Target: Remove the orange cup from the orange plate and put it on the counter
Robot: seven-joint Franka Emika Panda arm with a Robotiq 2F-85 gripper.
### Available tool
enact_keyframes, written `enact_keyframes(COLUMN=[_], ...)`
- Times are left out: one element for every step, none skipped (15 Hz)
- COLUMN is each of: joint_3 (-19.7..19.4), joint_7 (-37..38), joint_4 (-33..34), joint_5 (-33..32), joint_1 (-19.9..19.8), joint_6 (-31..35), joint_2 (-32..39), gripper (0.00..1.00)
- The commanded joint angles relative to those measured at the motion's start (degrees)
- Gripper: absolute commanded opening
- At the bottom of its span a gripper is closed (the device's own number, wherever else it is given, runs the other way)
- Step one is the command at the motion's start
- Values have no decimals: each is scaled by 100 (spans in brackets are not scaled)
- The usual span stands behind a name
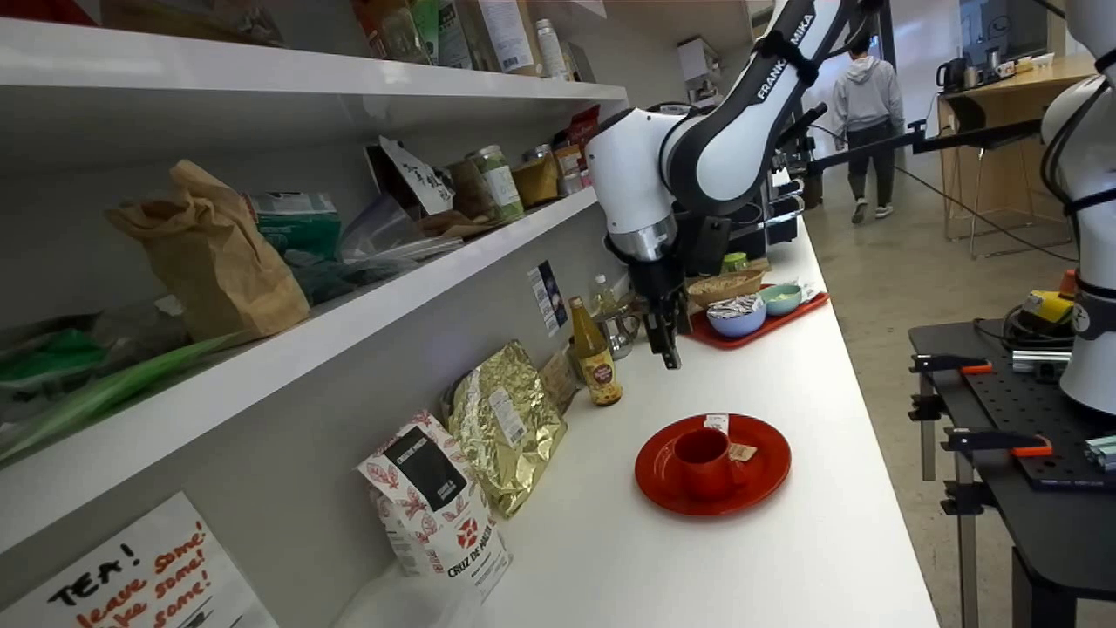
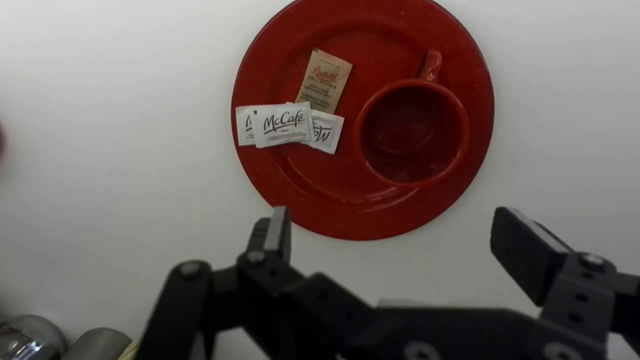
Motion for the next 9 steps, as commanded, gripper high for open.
enact_keyframes(joint_3=[-93, -110, -123, -144, -171, -203, -246, -293, -346], joint_7=[230, 231, 217, 216, 216, 212, 210, 205, 196], joint_4=[232, 230, 215, 208, 195, 186, 167, 162, 160], joint_5=[-137, -111, -65, -48, -46, -46, -54, -60, -70], joint_1=[218, 261, 297, 334, 368, 392, 405, 414, 406], joint_6=[-3, -6, -1, -3, -3, -6, -5, -7, -11], joint_2=[625, 735, 827, 909, 979, 1028, 1054, 1075, 1090], gripper=[100, 100, 100, 100, 100, 100, 100, 100, 100])
